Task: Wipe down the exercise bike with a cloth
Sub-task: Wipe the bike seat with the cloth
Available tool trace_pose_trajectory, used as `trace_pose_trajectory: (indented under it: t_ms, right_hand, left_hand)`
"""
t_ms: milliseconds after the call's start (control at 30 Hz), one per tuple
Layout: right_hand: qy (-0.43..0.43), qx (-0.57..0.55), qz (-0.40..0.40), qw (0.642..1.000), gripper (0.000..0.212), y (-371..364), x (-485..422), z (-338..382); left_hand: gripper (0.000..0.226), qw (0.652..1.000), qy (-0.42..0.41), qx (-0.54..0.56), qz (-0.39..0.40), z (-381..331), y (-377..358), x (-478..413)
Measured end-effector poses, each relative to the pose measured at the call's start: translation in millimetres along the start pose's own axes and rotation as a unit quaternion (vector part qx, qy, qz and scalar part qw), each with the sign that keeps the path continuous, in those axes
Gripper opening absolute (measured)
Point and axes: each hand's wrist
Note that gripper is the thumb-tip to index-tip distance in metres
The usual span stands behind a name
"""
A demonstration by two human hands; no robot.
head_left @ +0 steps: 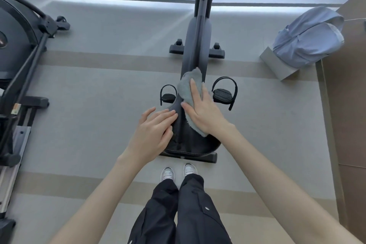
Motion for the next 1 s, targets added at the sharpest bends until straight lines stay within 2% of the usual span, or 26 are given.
trace_pose_trajectory:
  t_ms: [133, 233, 333, 467, 533, 633, 767, 867, 1000]
  right_hand:
    - [-0.004, -0.037, -0.023, 0.999, 0.057, 7.1, -65.1, 7.7]
    - [-0.038, -0.064, 0.006, 0.997, 0.045, 19.0, -95.6, 1.8]
    - [-0.048, -0.113, -0.015, 0.992, 0.048, 17.7, -92.5, -5.6]
    - [-0.066, -0.196, -0.027, 0.978, 0.063, 8.3, -53.0, -12.9]
    - [-0.091, -0.18, -0.003, 0.979, 0.068, 4.8, -24.2, -20.9]
    - [-0.091, -0.099, 0.031, 0.99, 0.064, 3.8, 18.9, -32.2]
    - [-0.073, -0.079, 0.018, 0.994, 0.059, 3.4, 65.1, -41.7]
    - [-0.061, -0.094, 0.006, 0.994, 0.063, -3.9, 100.3, -43.0]
    - [-0.07, -0.028, -0.022, 0.997, 0.064, -8.4, 89.1, -29.5]
  left_hand:
    - [0.043, 1.0, 0.005, 0.009, 0.002, -0.2, -0.8, -0.3]
    - [0.043, 1.0, 0.011, 0.014, 0.001, -1.6, -1.2, -0.2]
    - [0.043, 1.0, 0.017, 0.02, 0.001, -4.0, -0.5, 0.8]
    - [0.036, 0.999, 0.023, 0.029, 0.001, -5.6, 0.4, 1.3]
    - [0.035, 0.999, 0.025, 0.032, 0.003, -5.9, 0.2, 0.9]
    - [0.036, 0.999, 0.017, 0.028, 0.002, -5.6, 0.9, 0.7]
    - [0.045, 1.0, -0.005, 0.022, 0.002, -0.9, 2.4, 0.4]
    - [0.045, 0.999, -0.022, 0.029, 0.004, 5.8, 3.8, -1.0]
    - [0.045, 0.998, -0.051, 0.04, 0.01, 15.7, 4.3, -5.2]
Point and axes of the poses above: each hand's wrist, its own x-axis away from the middle knuckle, its own y-axis out of the back of the hand, z = x × y, and after that the axes turned 6 degrees about -x, right-handed
